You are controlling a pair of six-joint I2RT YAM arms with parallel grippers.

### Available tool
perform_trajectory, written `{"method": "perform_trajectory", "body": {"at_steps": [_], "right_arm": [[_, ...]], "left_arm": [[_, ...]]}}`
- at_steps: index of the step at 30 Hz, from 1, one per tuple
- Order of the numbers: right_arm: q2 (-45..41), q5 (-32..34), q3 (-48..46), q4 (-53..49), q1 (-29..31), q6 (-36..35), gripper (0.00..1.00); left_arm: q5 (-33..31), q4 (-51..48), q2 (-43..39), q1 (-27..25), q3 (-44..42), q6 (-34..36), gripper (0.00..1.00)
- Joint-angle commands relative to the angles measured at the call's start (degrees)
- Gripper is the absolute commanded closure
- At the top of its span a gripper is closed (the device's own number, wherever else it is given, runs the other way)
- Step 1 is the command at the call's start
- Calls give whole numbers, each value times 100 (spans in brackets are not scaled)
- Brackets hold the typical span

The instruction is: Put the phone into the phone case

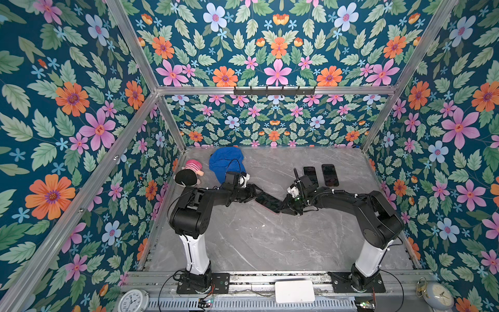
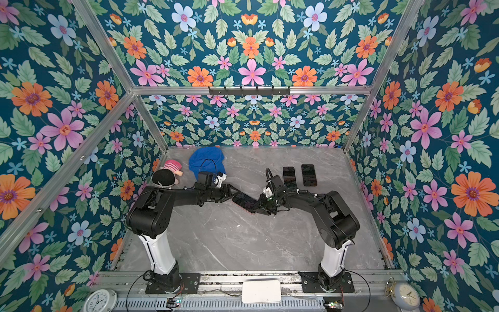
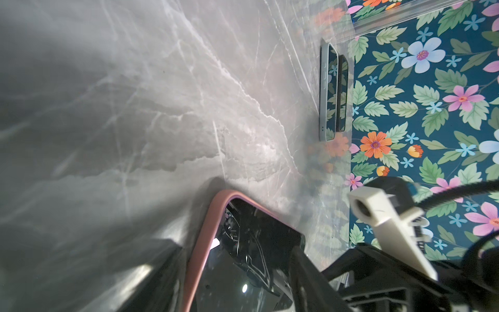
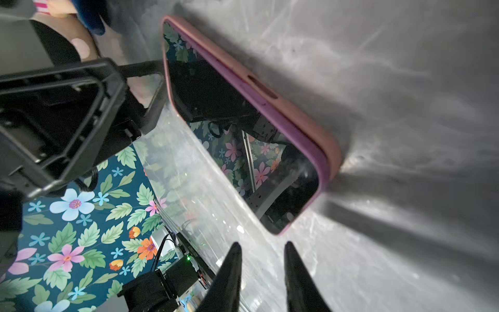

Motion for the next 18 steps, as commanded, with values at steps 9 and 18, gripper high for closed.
{"method": "perform_trajectory", "body": {"at_steps": [9,18], "right_arm": [[299,461,908,-1517,-314,-1730,59],[945,376,1661,-1757,-383,-2314,53]], "left_arm": [[-80,-625,-410,70,-299,296,29],[162,-246,-536,-38,-663,-48,33]]}}
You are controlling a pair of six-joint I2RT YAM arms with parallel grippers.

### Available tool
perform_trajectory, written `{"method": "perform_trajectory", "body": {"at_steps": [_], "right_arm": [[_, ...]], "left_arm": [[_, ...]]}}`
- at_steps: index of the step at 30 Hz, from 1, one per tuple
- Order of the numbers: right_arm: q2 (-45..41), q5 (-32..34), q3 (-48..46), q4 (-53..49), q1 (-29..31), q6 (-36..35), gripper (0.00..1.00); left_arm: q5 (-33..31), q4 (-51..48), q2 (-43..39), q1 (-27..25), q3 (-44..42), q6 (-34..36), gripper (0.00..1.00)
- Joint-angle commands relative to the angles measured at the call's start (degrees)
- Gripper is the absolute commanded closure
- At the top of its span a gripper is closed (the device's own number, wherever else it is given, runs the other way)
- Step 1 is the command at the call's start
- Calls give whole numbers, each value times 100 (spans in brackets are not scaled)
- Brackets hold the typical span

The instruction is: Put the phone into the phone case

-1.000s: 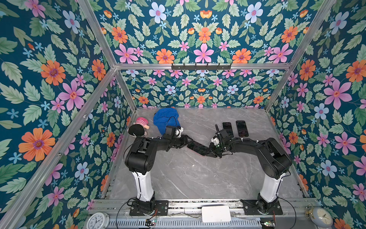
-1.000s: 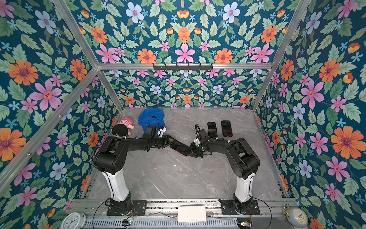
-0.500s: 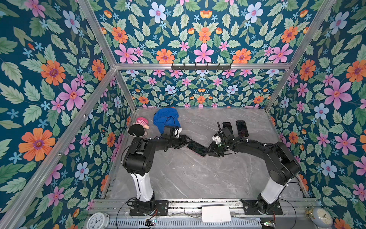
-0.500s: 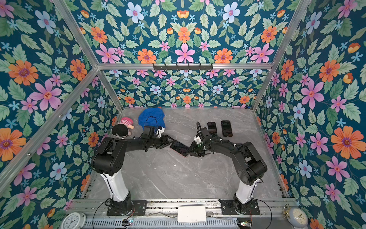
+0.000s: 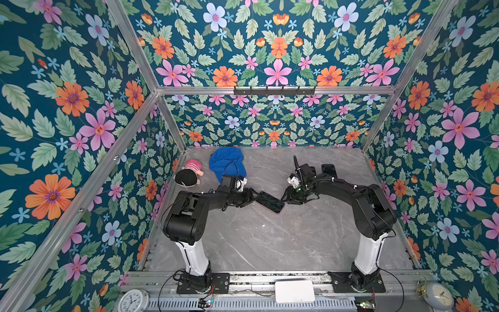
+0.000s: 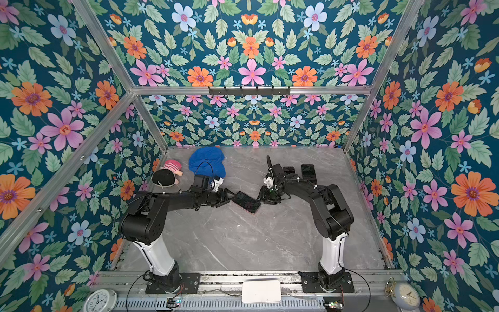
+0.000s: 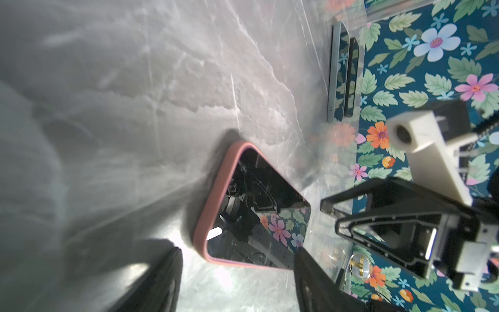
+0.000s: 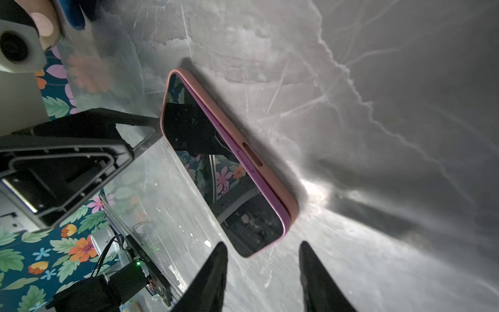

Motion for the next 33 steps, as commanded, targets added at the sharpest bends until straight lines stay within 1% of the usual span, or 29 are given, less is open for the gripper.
{"method": "perform_trajectory", "body": {"at_steps": [1,5,10,21,28,33], "right_arm": [[142,-66,126,-207,-2,-342,52],[365,-132,286,-222,-15,-444,49],[516,-448,305,-97,4,-435,48],[435,-779,78,-42,212,-325,63],[189,-783,-211,189,435,8,65],[28,-756,-389,365,462,203,65]], "left_arm": [[74,38,-60,-46,-153,-200,33],[119,234,-72,-168,-270,-359,33],[146,496,83,-352,-303,-531,33],[206,736,289,-504,-219,-678,39],[176,684,198,-531,-289,-661,42],[154,574,96,-531,-397,-617,43]]}}
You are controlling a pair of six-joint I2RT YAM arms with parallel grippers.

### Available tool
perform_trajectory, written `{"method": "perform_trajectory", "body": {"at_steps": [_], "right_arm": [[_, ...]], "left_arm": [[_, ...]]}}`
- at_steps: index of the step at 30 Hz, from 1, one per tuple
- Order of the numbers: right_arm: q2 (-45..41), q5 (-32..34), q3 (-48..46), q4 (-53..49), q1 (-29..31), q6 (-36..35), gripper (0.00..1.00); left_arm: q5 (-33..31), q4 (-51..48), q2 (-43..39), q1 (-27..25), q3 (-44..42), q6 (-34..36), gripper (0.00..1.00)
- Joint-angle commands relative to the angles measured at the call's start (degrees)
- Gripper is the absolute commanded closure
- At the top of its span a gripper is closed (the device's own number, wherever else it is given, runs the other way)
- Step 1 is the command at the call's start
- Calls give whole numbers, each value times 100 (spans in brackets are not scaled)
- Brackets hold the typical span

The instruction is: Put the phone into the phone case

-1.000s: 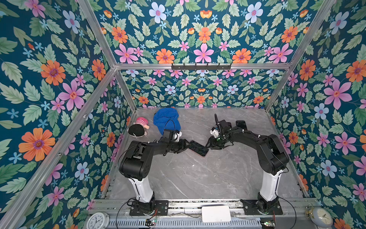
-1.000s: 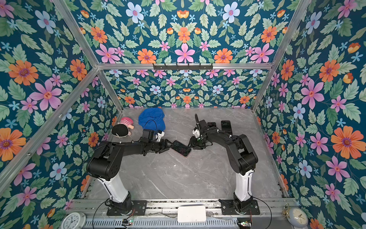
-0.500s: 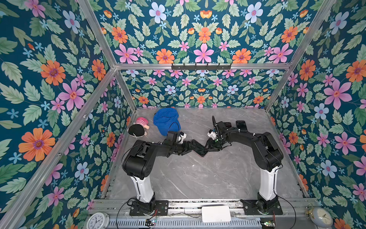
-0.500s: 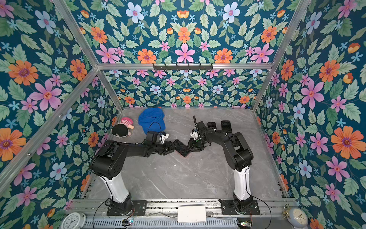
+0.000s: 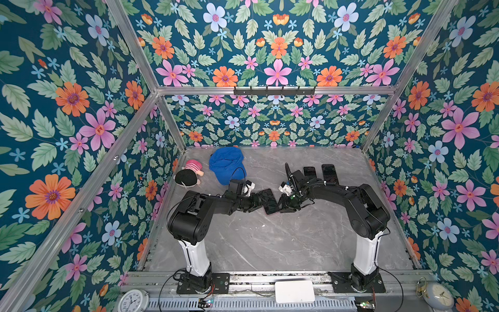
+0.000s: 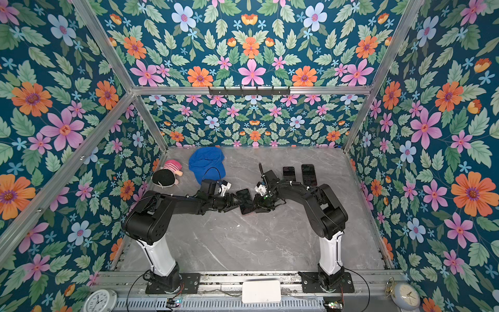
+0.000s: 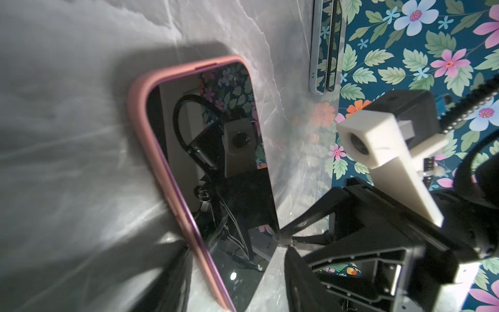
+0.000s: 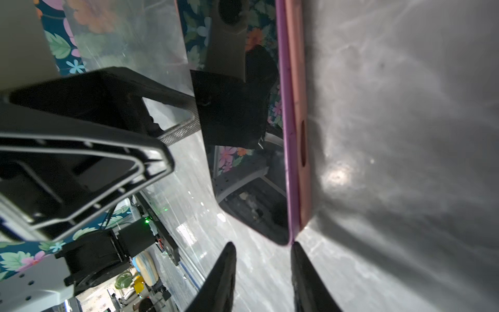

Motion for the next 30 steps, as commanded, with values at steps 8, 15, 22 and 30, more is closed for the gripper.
{"method": "perform_trajectory", "body": {"at_steps": [8,15,22,30], "right_arm": [[-90,128,-131,124,47,230,65],[-110,530,86,-259,5,-27,64],[40,389,216,-203,-12,-54,64],[129,183,138,29,2,17,64]], "left_arm": [[-107,-380,-243,-8,-215,30,44],[-57,-367,-296,-42,-285,-55,46],[-58,-634,-421,-212,-378,-179,55],[-201,-1678,-676,-292,-291,113,57]]}}
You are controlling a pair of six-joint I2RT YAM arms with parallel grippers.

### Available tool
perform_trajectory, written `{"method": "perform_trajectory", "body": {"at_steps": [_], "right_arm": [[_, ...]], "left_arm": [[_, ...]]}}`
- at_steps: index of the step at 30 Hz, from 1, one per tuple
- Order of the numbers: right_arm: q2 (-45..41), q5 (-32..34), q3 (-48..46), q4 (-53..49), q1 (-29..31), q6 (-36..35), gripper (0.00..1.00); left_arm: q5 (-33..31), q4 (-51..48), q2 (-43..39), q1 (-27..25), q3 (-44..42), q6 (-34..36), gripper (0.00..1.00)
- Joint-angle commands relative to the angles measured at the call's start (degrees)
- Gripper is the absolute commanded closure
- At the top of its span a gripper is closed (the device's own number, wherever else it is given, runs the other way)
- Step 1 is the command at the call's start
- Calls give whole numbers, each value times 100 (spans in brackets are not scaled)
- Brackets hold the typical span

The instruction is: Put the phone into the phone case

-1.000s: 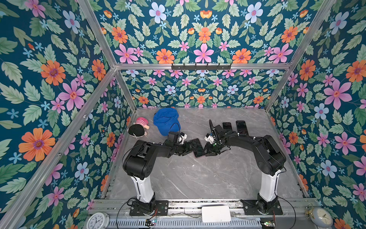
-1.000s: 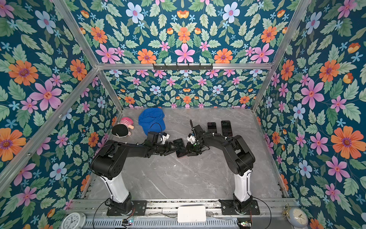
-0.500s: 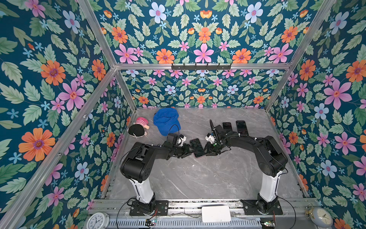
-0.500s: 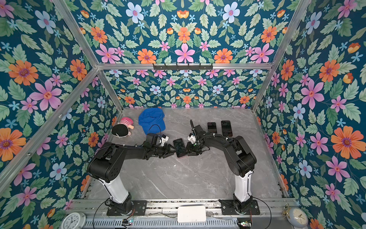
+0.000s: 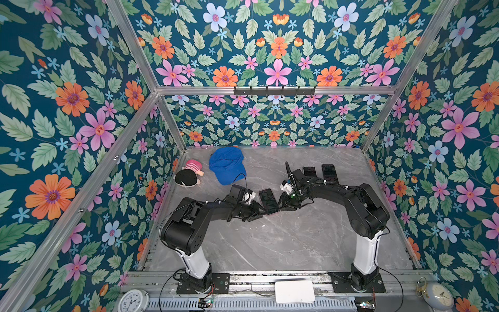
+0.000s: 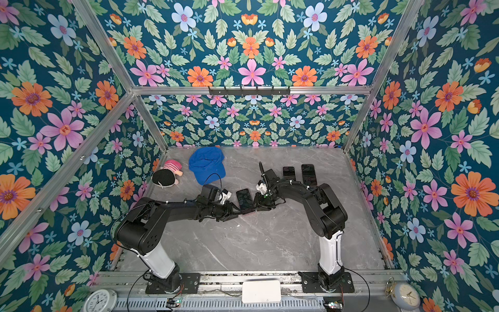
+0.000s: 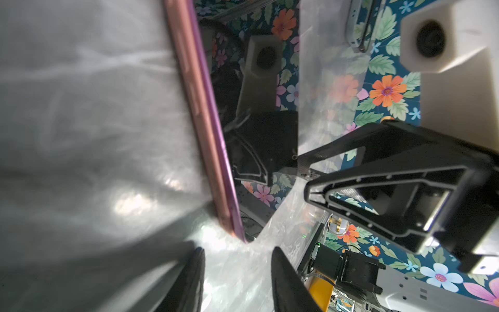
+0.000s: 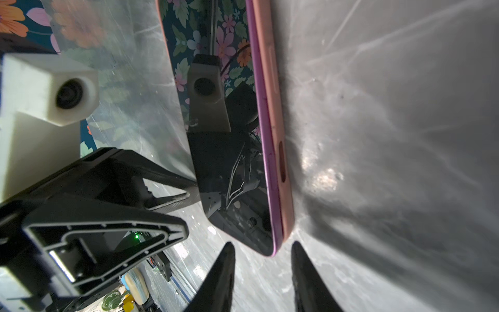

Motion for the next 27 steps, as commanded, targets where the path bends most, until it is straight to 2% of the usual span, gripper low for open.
{"method": "perform_trajectory", "body": {"at_steps": [1,14,27], "right_arm": [[30,-167,-25,122,19,38,64],[132,-438,-51,450,145,182,66],[62,-433,-86,548,244,272,69]], "left_arm": [[-83,-523,-27,-8,106,218,58],[-110,-920,20,-41,387,373,62],[-307,-1257,53,-30,484,580,73]]}}
